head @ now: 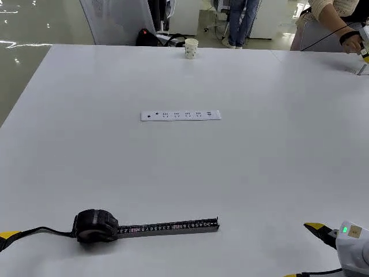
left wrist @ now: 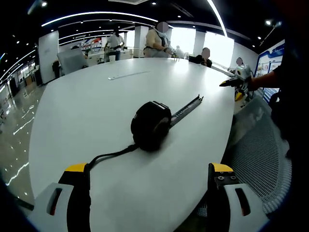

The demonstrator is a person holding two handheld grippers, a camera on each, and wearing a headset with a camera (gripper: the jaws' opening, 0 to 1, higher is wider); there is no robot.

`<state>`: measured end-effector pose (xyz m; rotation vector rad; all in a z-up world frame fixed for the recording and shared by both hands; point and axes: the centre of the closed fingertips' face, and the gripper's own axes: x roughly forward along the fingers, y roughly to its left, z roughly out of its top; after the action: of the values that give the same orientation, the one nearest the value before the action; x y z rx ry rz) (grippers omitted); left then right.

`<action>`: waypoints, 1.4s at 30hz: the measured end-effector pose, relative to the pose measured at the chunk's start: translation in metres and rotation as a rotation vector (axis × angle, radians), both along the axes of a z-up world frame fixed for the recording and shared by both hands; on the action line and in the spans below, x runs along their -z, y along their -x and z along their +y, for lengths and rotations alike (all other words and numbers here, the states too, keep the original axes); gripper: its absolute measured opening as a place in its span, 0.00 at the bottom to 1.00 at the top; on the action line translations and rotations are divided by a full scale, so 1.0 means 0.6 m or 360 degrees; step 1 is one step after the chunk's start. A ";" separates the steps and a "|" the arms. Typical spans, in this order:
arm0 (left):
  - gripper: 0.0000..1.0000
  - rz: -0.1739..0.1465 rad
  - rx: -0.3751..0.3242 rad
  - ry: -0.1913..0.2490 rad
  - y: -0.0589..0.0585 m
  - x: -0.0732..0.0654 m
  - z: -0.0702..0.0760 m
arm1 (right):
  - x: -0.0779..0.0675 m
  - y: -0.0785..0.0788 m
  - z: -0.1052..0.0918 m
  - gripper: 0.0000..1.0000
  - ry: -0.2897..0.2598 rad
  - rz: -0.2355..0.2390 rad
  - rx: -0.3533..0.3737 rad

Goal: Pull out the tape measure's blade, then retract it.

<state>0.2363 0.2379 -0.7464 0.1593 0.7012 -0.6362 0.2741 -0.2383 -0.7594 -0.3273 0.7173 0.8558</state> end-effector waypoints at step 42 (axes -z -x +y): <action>0.99 -0.0001 -0.0015 0.0022 -0.015 -0.010 -0.028 | 0.011 0.009 0.017 0.99 0.0089 0.0046 -0.0085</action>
<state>0.2454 0.2211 -0.7405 0.1436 0.6963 -0.6321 0.2690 -0.2282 -0.7662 -0.3863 0.7631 0.8939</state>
